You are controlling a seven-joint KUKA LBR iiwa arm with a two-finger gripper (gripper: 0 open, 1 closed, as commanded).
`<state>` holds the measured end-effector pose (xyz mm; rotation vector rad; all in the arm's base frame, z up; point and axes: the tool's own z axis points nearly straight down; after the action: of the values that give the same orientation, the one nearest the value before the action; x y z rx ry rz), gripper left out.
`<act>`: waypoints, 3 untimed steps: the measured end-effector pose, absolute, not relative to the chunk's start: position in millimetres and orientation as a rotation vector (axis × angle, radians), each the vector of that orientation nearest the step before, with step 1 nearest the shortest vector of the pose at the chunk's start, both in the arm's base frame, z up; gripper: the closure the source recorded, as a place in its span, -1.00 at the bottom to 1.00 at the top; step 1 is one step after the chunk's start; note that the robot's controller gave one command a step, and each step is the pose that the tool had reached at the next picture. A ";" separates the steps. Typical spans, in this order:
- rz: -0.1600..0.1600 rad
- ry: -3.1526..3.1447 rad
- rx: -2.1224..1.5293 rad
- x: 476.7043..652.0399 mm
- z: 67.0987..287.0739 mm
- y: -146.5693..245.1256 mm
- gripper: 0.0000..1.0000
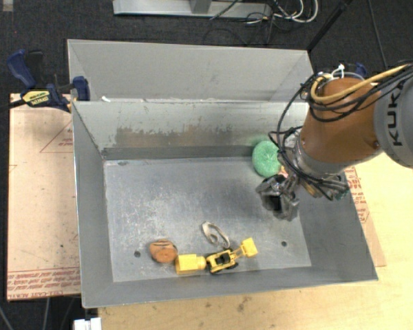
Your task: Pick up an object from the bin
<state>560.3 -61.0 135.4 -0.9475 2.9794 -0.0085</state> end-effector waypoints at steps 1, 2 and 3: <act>0.009 3.003 -0.952 552.3 151.1 -51.6 1.00; 0.006 2.989 -0.967 545.2 214.1 -74.2 1.00; -0.009 2.981 -0.948 542.3 201.2 -83.9 1.00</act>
Offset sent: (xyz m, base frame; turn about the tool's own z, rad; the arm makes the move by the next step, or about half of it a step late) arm -0.0302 -0.0617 0.1576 -0.0244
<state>542.3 -83.9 201.2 -0.9475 2.9812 -0.0089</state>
